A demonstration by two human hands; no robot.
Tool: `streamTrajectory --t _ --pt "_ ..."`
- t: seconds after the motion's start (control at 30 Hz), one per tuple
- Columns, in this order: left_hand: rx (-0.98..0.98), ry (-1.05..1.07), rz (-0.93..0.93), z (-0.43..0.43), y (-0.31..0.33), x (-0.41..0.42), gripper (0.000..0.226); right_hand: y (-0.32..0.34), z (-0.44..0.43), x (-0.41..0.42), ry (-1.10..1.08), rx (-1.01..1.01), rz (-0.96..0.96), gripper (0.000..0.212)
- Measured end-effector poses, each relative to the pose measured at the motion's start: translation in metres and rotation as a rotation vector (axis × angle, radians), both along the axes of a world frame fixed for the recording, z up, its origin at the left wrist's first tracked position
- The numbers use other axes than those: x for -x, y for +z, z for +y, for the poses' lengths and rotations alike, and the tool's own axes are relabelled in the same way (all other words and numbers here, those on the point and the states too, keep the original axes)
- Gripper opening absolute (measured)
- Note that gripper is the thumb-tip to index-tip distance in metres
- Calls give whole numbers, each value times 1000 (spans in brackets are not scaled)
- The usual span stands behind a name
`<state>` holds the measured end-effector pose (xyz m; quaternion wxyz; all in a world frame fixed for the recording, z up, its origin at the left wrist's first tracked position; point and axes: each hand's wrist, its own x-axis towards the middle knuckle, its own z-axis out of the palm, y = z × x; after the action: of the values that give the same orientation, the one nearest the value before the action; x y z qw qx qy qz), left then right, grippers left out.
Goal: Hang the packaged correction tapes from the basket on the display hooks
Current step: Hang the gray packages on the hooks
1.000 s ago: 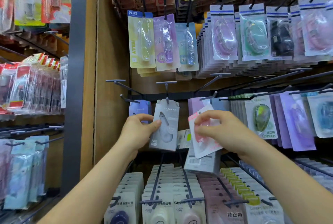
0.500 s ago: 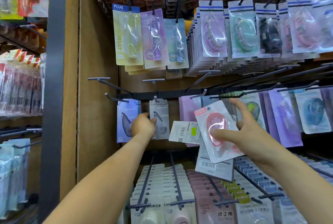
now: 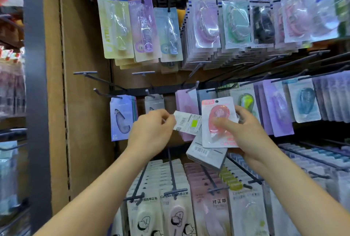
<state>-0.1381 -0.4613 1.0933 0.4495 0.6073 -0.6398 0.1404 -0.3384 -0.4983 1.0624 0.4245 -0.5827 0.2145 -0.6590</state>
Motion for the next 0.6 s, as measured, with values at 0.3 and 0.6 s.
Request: streamTrajectory --t 0.3,0.6 --pt "-130 -498 344 43 -28 44 36 -15 23 -23 142 -3 -195 46" --pt "55 -679 846 48 -37 48 38 -25 39 -13 237 7 -224 48"
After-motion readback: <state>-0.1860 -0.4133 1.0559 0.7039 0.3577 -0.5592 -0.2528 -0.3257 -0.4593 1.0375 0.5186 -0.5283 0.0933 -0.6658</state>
